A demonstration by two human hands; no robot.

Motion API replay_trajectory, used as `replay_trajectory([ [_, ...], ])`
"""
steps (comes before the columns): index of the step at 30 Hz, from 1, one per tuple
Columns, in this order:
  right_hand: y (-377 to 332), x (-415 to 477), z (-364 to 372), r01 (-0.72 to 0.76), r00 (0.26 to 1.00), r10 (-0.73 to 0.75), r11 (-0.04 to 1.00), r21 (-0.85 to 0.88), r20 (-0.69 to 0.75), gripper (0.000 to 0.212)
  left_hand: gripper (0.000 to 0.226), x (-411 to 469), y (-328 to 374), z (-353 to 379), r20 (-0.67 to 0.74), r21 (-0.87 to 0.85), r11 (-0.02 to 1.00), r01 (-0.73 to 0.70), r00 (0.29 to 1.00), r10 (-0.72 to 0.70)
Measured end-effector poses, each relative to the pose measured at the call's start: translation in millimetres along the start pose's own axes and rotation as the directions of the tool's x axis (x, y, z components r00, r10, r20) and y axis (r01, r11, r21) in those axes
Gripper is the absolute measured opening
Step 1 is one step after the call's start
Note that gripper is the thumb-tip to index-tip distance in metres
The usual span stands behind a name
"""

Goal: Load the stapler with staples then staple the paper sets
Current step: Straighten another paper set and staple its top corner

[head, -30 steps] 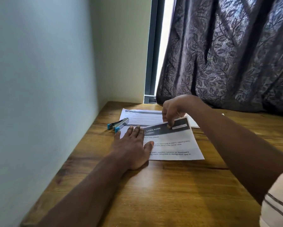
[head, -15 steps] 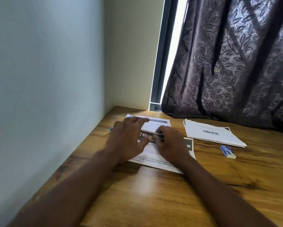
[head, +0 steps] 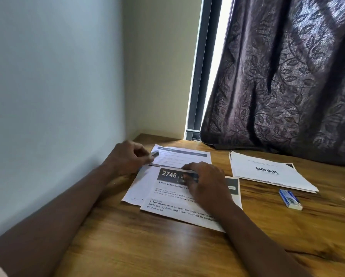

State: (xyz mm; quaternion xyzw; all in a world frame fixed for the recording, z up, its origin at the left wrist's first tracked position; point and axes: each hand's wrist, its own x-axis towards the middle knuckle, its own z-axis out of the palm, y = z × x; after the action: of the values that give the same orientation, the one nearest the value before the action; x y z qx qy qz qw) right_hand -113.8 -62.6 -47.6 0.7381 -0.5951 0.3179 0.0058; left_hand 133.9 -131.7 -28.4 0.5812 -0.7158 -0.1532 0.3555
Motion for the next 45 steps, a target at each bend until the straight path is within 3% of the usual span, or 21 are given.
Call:
replay_trajectory([
  [2, 0, 1, 0, -0.01, 1.0, 0.011, 1.0, 0.028, -0.021, 0.03, 0.018, 1, 6, -1, -0.05, -0.397, 0.917, 0.044, 0.996, -0.07],
  [4, -2, 1, 0, 0.002, 0.999, -0.001, 0.999, 0.034, -0.052, 0.028, 0.023, -1, 18, -1, 0.012, -0.698, 0.708, 0.11, 0.99, -0.142],
  [6, -4, 2, -1, 0.023, 0.996, -0.02, 0.999, 0.037, -0.082, 0.027, 0.035, -2, 27, 2, 0.076, -0.798, 0.583, 0.154, 0.985, -0.156],
  [12, -8, 2, 0, 0.07, 0.991, -0.067, 0.997, 0.026, -0.116, 0.024, 0.029, -7, 33, 15, 0.136, -0.848, 0.499, 0.176, 0.984, -0.117],
  [16, -9, 2, -1, 0.07, 0.992, -0.067, 0.997, 0.026, -0.111, 0.026, 0.053, -8, 34, 19, 0.101, -0.823, 0.553, 0.131, 0.991, -0.085],
  [20, -9, 2, -2, 0.062, 0.993, -0.06, 0.998, 0.018, -0.101, 0.027, 0.056, -10, 38, 20, 0.044, -0.794, 0.603, 0.075, 0.997, -0.066],
  [25, -10, 2, -1, 0.075, 0.991, -0.074, 0.997, 0.006, -0.11, 0.028, 0.033, -16, 43, 24, 0.07, -0.743, 0.665, 0.073, 0.997, -0.031],
  [31, -11, 2, 1, 0.099, 0.991, -0.099, 0.995, -0.007, -0.086, 0.027, 0.039, -16, 41, 23, 0.099, -0.738, 0.67, 0.086, 0.995, -0.018],
  [35, -13, 2, 2, 0.109, 0.992, -0.11, 0.994, -0.027, -0.063, 0.03, 0.015, -14, 40, 23, 0.097, -0.725, 0.685, 0.073, 0.995, -0.004],
  [40, -12, 2, 4, 0.113, 0.991, -0.114, 0.993, -0.02, -0.072, 0.029, 0.038, -14, 37, 21, 0.146, -0.716, 0.691, 0.098, 0.989, 0.011],
  [45, -11, 2, 3, 0.123, 0.988, -0.123, 0.992, -0.006, -0.089, 0.029, 0.027, -14, 38, 23, 0.16, -0.719, 0.686, 0.113, 0.987, 0.006],
])
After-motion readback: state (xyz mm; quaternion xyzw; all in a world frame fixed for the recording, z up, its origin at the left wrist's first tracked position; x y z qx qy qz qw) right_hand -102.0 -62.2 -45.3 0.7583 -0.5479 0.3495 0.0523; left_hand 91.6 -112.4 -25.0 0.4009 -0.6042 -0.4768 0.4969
